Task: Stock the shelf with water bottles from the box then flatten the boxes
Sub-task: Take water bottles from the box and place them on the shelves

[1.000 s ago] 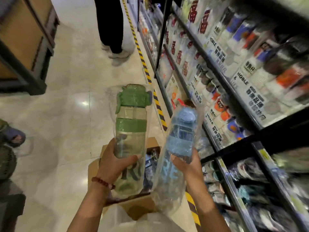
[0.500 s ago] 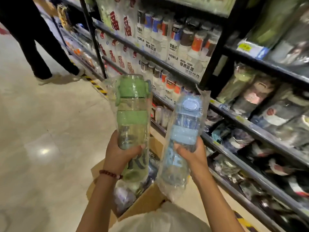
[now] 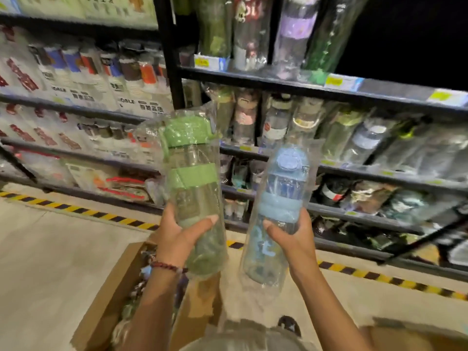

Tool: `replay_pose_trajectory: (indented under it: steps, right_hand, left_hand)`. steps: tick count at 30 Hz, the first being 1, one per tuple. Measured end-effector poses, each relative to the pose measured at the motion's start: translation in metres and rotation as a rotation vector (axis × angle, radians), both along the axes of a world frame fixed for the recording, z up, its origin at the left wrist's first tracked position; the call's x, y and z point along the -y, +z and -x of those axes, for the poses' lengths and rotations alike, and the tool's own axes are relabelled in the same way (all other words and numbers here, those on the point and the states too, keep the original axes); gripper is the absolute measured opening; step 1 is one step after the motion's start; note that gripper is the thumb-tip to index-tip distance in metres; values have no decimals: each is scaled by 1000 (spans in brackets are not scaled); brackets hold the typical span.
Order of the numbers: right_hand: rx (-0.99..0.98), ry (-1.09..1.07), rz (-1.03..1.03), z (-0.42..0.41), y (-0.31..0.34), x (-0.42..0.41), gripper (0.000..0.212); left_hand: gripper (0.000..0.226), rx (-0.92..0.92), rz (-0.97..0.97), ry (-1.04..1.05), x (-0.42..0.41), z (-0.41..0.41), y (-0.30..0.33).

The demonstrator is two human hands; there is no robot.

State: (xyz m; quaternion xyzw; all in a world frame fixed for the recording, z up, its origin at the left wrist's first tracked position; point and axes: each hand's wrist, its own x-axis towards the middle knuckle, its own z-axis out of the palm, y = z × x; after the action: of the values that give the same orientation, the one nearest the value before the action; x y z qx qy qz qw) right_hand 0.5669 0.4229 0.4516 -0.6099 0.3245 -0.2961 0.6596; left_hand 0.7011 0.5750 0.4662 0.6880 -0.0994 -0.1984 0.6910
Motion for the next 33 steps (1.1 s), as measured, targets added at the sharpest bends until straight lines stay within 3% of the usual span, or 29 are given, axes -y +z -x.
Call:
replay_pose_trajectory:
  steps: [3, 5, 8, 18, 23, 28, 33]
  right_hand:
    - [48, -114, 39, 26, 14, 33, 83]
    - [77, -162, 75, 43, 26, 58, 79]
    - [125, -203, 130, 70, 44, 101, 79]
    - [241, -180, 332, 136, 105, 253, 75]
    - [249, -182, 450, 135, 135, 307, 64]
    - [241, -219, 537, 114, 154, 357, 67]
    - [185, -243, 496, 80, 156, 394, 64]
  left_hand:
    - [76, 31, 35, -71, 45, 19, 10]
    - [81, 39, 83, -122, 78, 34, 18]
    - [71, 62, 146, -169, 131, 58, 30]
    - [75, 167, 301, -278, 297, 109, 82]
    - [95, 236, 331, -357, 359, 103, 112]
    - [98, 304, 303, -387, 408, 80, 131]
    - [97, 306, 243, -432, 448, 47, 133]
